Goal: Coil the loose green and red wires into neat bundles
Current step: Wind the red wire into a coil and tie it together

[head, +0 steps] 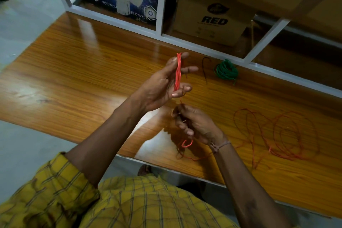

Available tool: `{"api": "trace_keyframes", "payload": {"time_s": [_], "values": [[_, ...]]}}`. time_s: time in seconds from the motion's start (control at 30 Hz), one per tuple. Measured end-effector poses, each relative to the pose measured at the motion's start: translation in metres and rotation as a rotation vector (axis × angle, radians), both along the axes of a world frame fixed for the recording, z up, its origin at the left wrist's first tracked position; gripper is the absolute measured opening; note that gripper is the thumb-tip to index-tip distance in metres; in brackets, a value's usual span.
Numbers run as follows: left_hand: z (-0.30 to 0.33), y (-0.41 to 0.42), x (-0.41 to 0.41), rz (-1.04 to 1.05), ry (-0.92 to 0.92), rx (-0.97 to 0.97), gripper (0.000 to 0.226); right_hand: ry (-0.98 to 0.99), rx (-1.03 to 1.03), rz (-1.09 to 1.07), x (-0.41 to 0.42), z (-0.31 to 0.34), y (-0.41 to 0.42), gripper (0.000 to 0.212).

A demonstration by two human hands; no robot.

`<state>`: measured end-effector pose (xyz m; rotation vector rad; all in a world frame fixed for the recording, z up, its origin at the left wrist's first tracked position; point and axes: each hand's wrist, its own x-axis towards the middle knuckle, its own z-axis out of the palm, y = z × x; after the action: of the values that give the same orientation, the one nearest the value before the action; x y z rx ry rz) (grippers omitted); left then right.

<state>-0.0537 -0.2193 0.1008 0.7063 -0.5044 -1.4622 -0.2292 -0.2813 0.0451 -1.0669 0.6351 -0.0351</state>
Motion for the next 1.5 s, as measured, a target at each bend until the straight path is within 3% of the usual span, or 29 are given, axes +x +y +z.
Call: {"api": "trace_keyframes", "payload": {"time_s": [0.1,0.4,0.47,0.57,0.63,0.7,0.77,0.93,1.1,1.17,1.2,1.27,1.33,1.4,1.5], "values": [[-0.005,-0.007,-0.003,0.138,-0.213,0.034,0.046,-0.046,-0.047,0.103,-0.003,0.007,0.004,0.012],[-0.031,-0.011,-0.004,0.256,-1.453,0.107,0.055,0.023,-0.302,0.285,-0.007,0.034,-0.015,0.017],[-0.032,-0.010,0.002,0.234,-1.567,0.156,0.057,0.057,-0.353,0.271,-0.010,0.039,-0.022,0.010],[-0.037,-0.006,0.008,0.151,-1.701,0.202,0.057,0.116,-0.477,0.278,-0.015,0.050,-0.034,0.025],[-0.041,-0.002,0.012,0.118,-1.713,0.202,0.055,0.135,-0.563,0.276,-0.018,0.055,-0.044,0.032],[-0.042,0.001,0.016,0.095,-1.616,0.192,0.052,0.138,-0.625,0.242,-0.018,0.059,-0.050,0.023],[-0.038,0.005,0.017,0.039,-1.434,0.198,0.047,0.135,-0.678,0.143,-0.015,0.058,-0.054,0.015],[-0.027,0.011,0.012,-0.050,-0.853,0.129,0.042,0.157,-0.812,-0.110,-0.005,0.043,-0.053,0.025],[-0.023,0.011,0.008,-0.030,-0.684,0.090,0.042,0.311,-1.131,-0.423,0.006,0.034,-0.042,0.039],[-0.025,0.012,0.007,-0.001,-0.811,0.129,0.041,0.318,-1.237,-0.412,0.009,0.034,-0.039,0.041],[-0.027,0.011,0.007,0.005,-0.982,0.150,0.041,0.301,-1.217,-0.384,0.011,0.035,-0.039,0.040],[-0.036,0.010,0.007,-0.039,-1.420,0.213,0.043,0.208,-0.945,-0.380,0.015,0.040,-0.043,0.036],[-0.045,0.011,0.004,-0.091,-1.687,0.291,0.045,0.081,-0.508,-0.412,0.015,0.051,-0.052,0.027],[-0.052,0.015,0.000,-0.130,-1.768,0.316,0.045,0.041,-0.324,-0.378,0.011,0.059,-0.065,0.018],[-0.052,0.022,-0.003,-0.142,-1.780,0.266,0.036,0.056,-0.379,-0.321,0.005,0.063,-0.079,0.014]]}}
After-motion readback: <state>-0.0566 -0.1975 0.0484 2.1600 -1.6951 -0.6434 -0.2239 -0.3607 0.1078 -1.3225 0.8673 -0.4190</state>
